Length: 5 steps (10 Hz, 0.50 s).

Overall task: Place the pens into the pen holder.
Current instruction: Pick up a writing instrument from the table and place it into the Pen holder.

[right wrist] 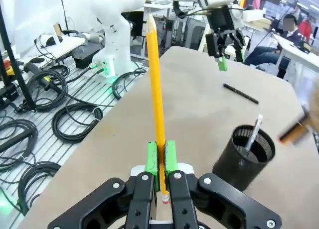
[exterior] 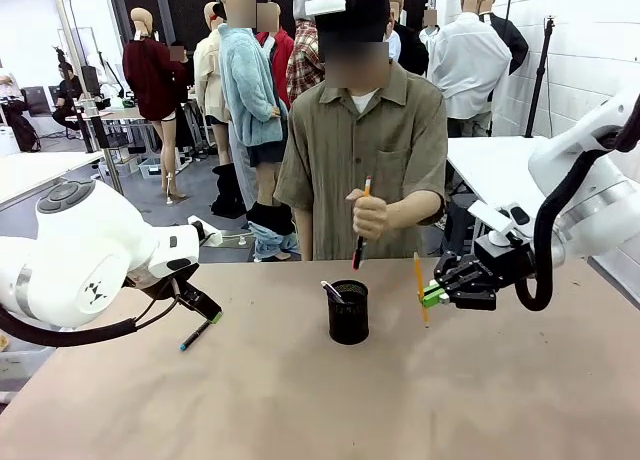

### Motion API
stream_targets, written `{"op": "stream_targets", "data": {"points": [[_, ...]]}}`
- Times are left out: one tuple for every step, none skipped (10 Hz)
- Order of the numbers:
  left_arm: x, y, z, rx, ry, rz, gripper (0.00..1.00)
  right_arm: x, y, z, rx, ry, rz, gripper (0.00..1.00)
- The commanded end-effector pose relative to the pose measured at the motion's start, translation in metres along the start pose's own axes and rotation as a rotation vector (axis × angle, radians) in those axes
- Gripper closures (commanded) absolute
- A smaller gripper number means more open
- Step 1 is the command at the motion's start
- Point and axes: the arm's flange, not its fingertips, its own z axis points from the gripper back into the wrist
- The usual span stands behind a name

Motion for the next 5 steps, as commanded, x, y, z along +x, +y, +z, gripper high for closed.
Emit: {"op": "stream_targets", "data": {"points": [[-0.001,0.002,0.001,0.0,-0.002,0.005,0.0,-0.004,-0.003,0.006,-0.042,-0.034,-0.023,1.0],[-0.001,0.002,0.001,0.0,-0.002,0.005,0.0,-0.008,0.003,0.014,-0.066,-0.048,-0.028,1.0],[-0.001,0.002,0.001,0.0,-0.002,0.005,0.0,-0.014,0.015,0.033,-0.102,-0.111,-0.021,1.0],[-0.001,0.002,0.001,0.0,-0.002,0.005,0.0,-0.021,0.034,0.057,-0.161,-0.179,-0.007,1.0],[-0.001,0.002,0.001,0.0,-0.002,0.005,0.0,-0.032,0.057,0.082,-0.257,-0.219,-0.027,1.0]]}}
